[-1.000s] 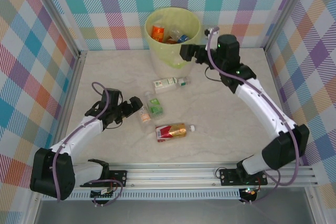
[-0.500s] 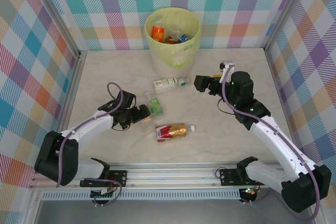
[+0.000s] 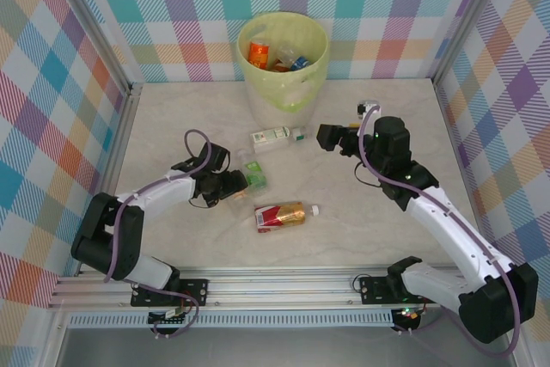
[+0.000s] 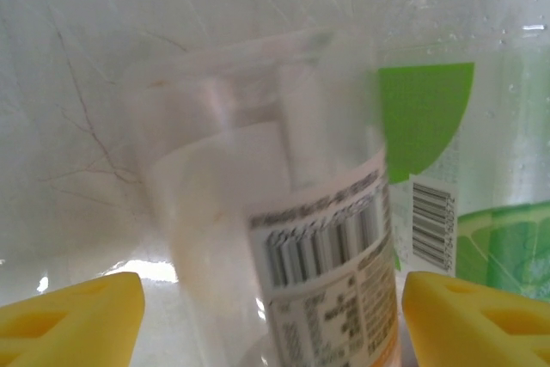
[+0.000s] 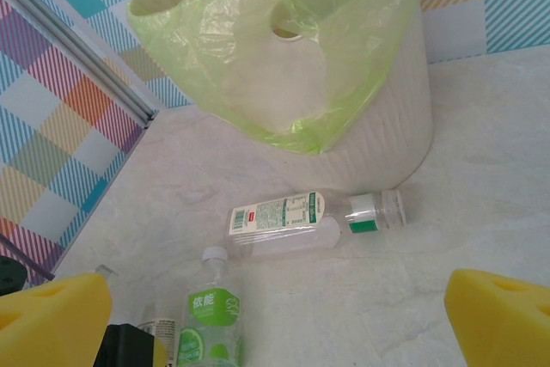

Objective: Put the plastic bottles in the bin

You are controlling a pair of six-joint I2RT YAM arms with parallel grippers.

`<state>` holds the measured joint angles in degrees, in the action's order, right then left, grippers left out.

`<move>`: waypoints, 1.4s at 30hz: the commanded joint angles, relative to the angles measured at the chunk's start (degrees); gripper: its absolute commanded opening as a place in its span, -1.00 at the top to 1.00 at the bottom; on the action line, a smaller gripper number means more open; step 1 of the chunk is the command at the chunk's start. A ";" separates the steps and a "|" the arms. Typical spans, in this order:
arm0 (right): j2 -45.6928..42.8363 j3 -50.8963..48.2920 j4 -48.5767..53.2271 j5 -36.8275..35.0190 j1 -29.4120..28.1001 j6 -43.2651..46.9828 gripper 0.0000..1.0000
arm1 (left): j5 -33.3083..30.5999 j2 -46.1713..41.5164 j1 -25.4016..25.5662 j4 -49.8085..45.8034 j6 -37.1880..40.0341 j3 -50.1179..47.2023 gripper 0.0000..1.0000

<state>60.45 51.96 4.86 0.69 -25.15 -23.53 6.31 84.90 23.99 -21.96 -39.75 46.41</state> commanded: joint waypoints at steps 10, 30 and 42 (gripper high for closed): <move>0.64 1.16 -2.72 1.03 -0.25 -1.66 -0.99 | -1.07 4.76 0.66 2.42 1.61 1.50 -0.41; 2.03 1.56 -3.38 1.34 -0.23 -2.74 -1.00 | -5.48 -3.72 0.62 1.77 7.01 3.18 0.13; 1.49 2.27 -1.46 0.00 -0.25 -4.11 -0.99 | -1.93 -9.93 0.63 10.89 9.86 12.24 0.13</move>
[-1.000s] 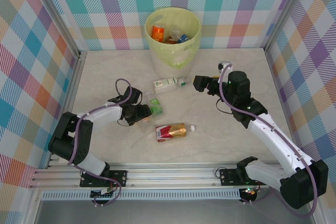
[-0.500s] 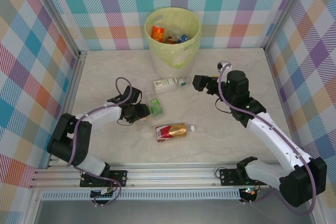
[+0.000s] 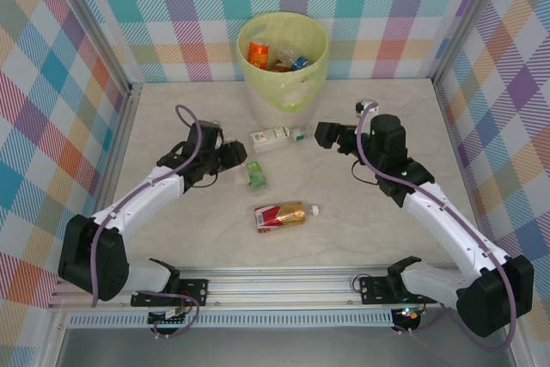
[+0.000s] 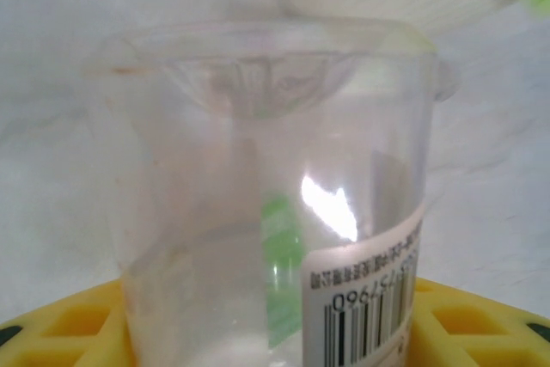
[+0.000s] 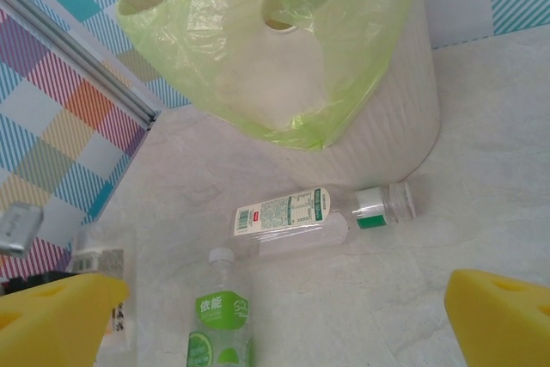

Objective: Put the plastic bottles in the bin

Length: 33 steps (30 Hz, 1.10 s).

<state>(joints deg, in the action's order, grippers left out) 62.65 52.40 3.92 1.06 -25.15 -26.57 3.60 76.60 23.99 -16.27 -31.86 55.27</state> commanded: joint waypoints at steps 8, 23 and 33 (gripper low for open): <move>-2.34 0.51 2.35 -3.39 -0.25 -5.17 -0.99 | 0.48 1.43 0.63 19.54 4.40 11.00 0.13; -9.96 -2.66 7.84 -9.54 -0.24 -7.91 -0.99 | -7.87 17.20 0.71 44.41 7.23 30.60 0.15; -13.74 -4.06 10.74 -9.65 -0.25 -9.86 -1.00 | -12.72 27.89 0.88 47.32 13.60 41.09 0.19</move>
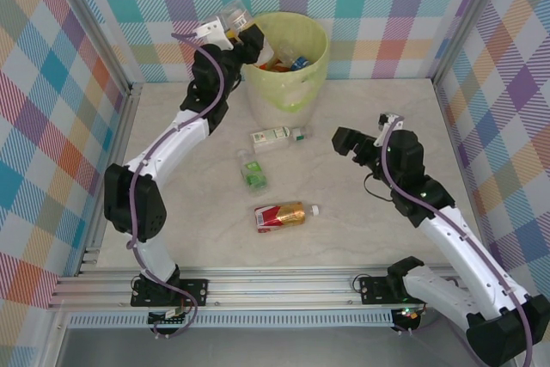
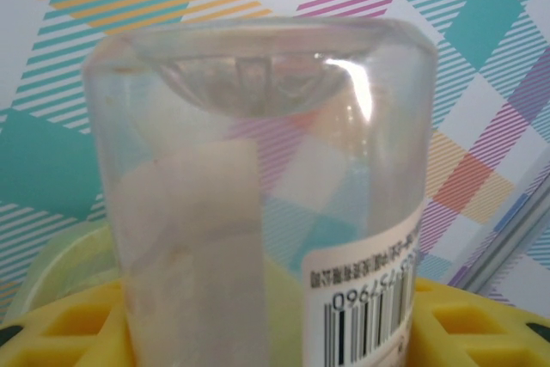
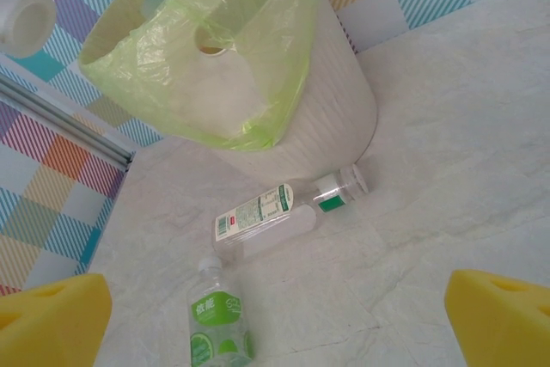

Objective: Put the plastic bottles in the bin

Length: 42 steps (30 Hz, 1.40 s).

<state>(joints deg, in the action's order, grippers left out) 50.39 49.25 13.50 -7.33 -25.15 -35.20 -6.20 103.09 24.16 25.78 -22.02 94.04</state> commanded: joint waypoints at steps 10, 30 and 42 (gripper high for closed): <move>-3.39 -1.71 2.11 -2.26 -0.26 -1.71 -0.99 | -1.83 11.82 0.62 -6.63 10.55 17.63 0.12; -2.41 -1.38 3.65 3.56 -0.25 7.33 -1.00 | 2.56 12.66 0.49 -24.09 12.01 26.11 -0.79; 6.85 -1.37 5.03 26.46 -2.05 30.91 -1.00 | 3.90 -1.30 -0.42 -31.90 6.55 14.95 -1.00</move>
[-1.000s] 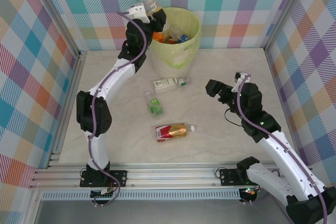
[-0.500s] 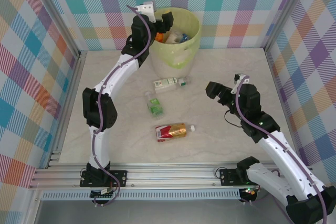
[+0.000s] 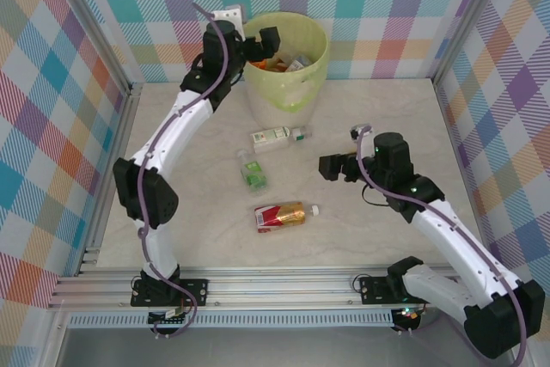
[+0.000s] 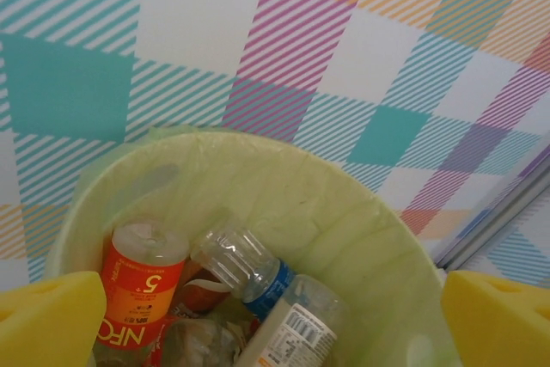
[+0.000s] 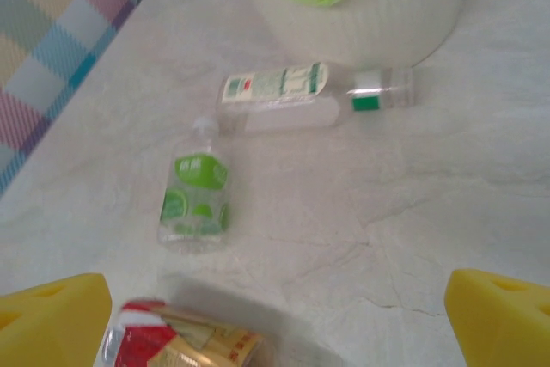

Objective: Put the plastic bottles in the bin

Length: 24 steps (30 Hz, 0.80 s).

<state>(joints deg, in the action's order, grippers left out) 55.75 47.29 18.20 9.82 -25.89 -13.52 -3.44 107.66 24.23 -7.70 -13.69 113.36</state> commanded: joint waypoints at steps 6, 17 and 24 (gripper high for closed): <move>9.02 3.26 5.20 12.07 -8.30 26.12 -0.99 | -2.38 -18.73 -0.58 11.75 -5.39 -24.16 -1.00; 26.71 10.25 16.11 4.18 -20.78 48.30 -1.00 | -2.79 -31.56 -1.41 10.12 -12.70 -42.94 -1.00; 36.98 16.57 16.89 -3.03 -25.17 56.43 -1.00 | -2.59 -33.68 -2.72 9.39 -13.29 -47.02 -1.00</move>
<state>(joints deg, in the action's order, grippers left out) 90.26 60.60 32.77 9.45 -49.28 36.23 -5.65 76.01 22.61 1.61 -26.00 67.70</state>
